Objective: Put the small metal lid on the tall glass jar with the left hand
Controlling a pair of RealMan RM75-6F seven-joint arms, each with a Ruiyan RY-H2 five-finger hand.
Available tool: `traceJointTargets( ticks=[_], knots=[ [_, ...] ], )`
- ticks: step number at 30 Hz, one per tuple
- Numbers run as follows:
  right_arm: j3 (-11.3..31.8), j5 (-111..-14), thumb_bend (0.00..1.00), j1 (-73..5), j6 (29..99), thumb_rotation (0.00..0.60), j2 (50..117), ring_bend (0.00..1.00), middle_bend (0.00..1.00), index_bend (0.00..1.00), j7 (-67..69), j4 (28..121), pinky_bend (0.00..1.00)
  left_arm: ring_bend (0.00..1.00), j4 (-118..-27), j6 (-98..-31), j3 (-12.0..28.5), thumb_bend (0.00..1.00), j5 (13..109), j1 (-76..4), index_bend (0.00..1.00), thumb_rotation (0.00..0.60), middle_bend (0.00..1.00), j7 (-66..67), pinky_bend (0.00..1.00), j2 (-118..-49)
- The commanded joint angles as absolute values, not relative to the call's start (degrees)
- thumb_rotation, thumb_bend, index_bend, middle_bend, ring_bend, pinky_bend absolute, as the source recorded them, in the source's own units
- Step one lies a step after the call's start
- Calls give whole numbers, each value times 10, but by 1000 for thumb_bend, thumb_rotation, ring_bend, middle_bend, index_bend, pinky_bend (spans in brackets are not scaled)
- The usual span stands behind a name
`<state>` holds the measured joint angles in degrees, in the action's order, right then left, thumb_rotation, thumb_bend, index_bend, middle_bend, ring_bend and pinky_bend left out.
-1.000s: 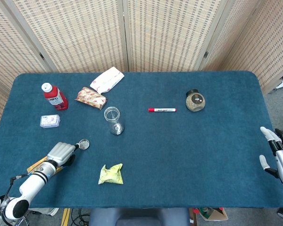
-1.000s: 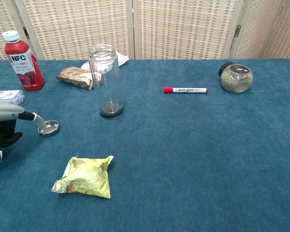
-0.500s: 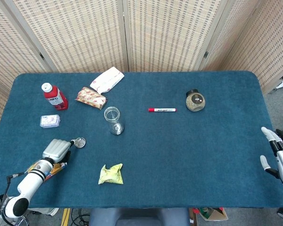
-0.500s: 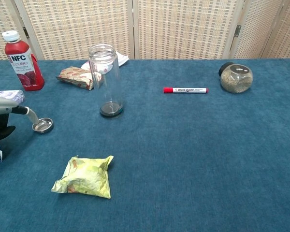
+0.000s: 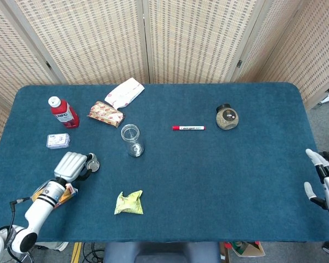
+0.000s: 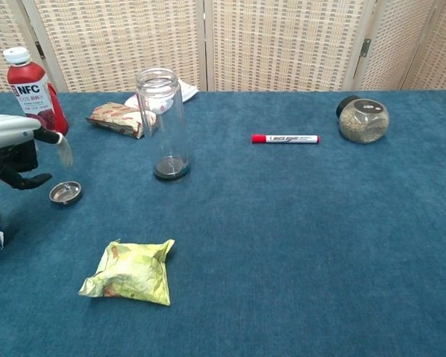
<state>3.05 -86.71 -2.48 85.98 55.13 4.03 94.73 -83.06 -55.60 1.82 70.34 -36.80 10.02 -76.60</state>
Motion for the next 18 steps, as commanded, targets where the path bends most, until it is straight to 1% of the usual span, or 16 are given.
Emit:
traceJointTargets(
  ticks=[1,4,11,18],
  knots=[
    [30,-867,421,-24,860,600,551,25,146,49,41,947,126,936,-796,-551,23,313,718,-370,408,600,965,84,1000,-791],
    [30,-867,421,-23,862,600,552,26,147,49,42,946,126,940,-776,-548,26,281,723,-373,433,600,968,81,1000,-804],
    [30,-866,421,-22,862,600,552,25,146,49,44,944,126,955,-727,-531,35,280,719,-380,468,600,982,78,1000,-833],
    [30,-865,420,-19,864,600,551,26,147,49,44,944,126,965,-705,-510,42,282,706,-384,499,600,991,79,1000,-846]
  ],
)
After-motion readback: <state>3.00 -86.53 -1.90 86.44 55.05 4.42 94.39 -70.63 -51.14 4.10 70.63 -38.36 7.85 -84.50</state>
